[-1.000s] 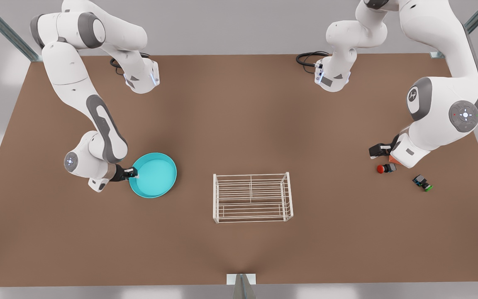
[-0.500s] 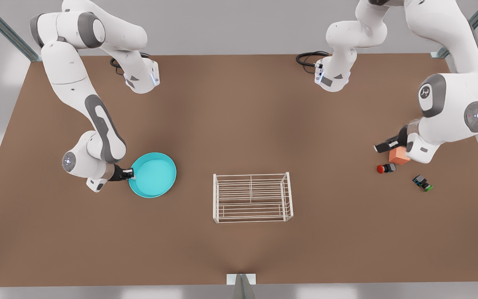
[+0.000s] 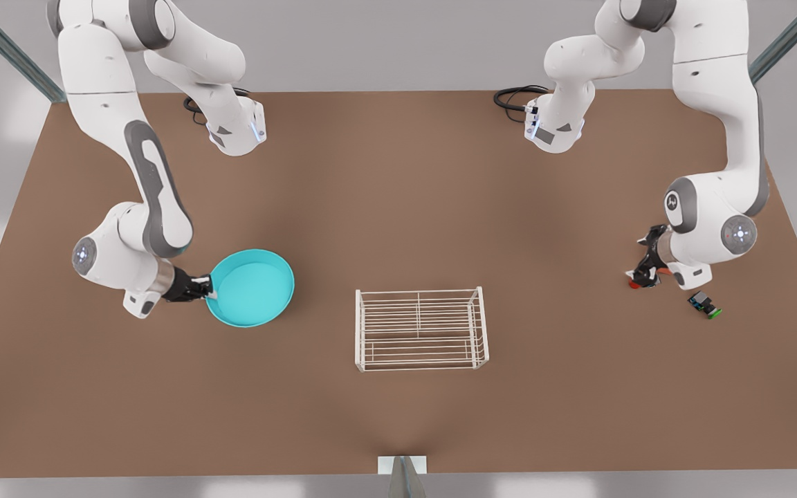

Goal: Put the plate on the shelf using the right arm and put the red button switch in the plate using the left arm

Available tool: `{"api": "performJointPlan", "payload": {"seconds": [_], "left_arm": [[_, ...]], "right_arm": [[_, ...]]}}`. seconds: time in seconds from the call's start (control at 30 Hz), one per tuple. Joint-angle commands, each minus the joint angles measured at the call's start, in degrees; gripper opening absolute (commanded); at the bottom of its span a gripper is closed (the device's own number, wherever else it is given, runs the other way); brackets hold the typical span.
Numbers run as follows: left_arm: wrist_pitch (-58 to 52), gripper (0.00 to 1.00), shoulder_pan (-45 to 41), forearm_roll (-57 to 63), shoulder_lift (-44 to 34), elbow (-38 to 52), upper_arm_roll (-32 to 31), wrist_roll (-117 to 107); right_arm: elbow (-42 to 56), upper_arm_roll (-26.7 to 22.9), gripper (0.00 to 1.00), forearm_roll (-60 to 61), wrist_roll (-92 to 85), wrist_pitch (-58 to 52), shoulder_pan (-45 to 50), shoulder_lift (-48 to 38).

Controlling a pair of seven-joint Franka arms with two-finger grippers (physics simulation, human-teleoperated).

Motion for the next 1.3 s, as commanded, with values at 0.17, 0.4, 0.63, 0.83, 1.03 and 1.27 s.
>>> {"api": "performJointPlan", "payload": {"seconds": [0.17, 0.4, 0.63, 0.83, 1.03, 1.27], "left_arm": [[22.44, 1.0, 2.75, 3.07, 6.49, -2.29, 0.1, -29.23], [31.05, 1.0, 5.21, 2.28, 5.35, -7.73, 0.1, -32.48], [32.19, 1.0, 6.88, 2.28, 7.72, -7.3, 0.19, -25.89], [35.01, 1.0, 8.99, 2.89, 10.27, -8.27, 0.37, -18.51], [35.09, 1.0, 10.05, 2.98, 10.71, -8.44, 0.46, -16.75], [36.06, 1.0, 9.96, 2.89, 11.06, -9.67, 0.46, -16.83]], "right_arm": [[8.44, 2.59, 0.23, 2.4, 10.01, -15.87, 0.99, -0.88], [16.35, 7.69, 0.23, 2.31, 21.08, -18.59, 2.39, -0.53], [26.11, 7.69, 0.23, 2.4, 33.92, -18.07, 10.92, 4.3], [37.27, 7.6, 0.23, 1.87, 46.57, -14.46, 19.09, 14.58], [43.34, 7.43, 0.23, 1.79, 51.85, -5.24, 24.19, 22.32], [48.08, 7.16, 0.23, 1.7, 54.13, 0.13, 27.18, 26.8]]}}
